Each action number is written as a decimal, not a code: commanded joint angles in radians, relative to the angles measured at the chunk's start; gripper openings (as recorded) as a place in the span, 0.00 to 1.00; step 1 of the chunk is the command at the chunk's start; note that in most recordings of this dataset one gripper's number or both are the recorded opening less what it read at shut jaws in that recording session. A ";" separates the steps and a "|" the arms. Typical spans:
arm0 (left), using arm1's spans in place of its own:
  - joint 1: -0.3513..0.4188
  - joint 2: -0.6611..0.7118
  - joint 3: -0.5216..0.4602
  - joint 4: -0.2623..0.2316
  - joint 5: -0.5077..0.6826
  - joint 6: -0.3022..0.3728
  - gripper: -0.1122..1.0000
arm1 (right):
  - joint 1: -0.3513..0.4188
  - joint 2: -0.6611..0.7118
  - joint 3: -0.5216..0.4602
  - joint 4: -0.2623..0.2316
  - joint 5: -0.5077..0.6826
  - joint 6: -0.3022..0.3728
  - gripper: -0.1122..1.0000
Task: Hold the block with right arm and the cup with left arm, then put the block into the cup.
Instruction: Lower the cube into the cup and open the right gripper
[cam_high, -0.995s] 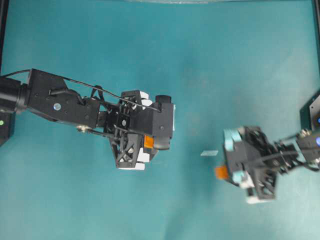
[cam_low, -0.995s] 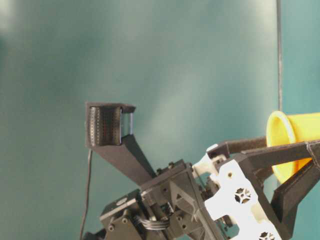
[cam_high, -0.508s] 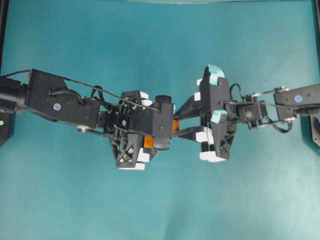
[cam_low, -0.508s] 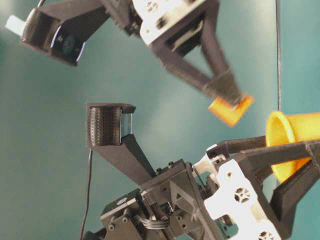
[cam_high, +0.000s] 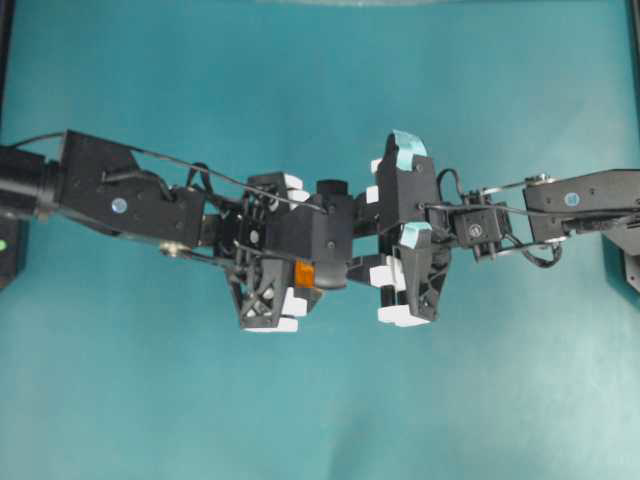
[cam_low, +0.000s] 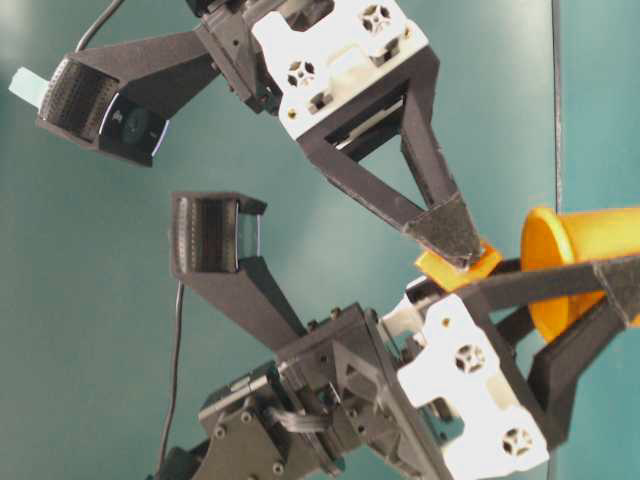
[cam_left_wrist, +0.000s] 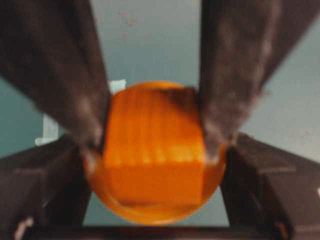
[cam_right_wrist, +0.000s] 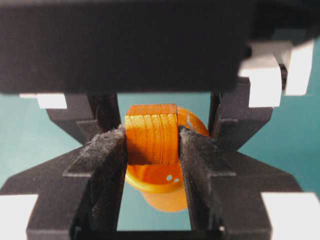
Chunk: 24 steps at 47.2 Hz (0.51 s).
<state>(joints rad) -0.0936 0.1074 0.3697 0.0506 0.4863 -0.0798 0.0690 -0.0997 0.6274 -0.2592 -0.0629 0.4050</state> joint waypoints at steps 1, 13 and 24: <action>0.003 -0.012 -0.032 0.002 -0.005 0.003 0.73 | -0.002 -0.014 -0.025 -0.003 -0.011 0.000 0.45; 0.005 -0.011 -0.034 0.002 -0.005 0.002 0.73 | -0.002 -0.014 -0.025 0.000 0.034 0.009 0.61; 0.005 -0.011 -0.034 0.002 -0.005 0.002 0.73 | -0.002 -0.014 -0.025 0.000 0.054 0.009 0.67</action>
<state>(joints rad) -0.0920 0.1089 0.3620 0.0476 0.4863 -0.0813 0.0690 -0.0997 0.6274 -0.2608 -0.0077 0.4126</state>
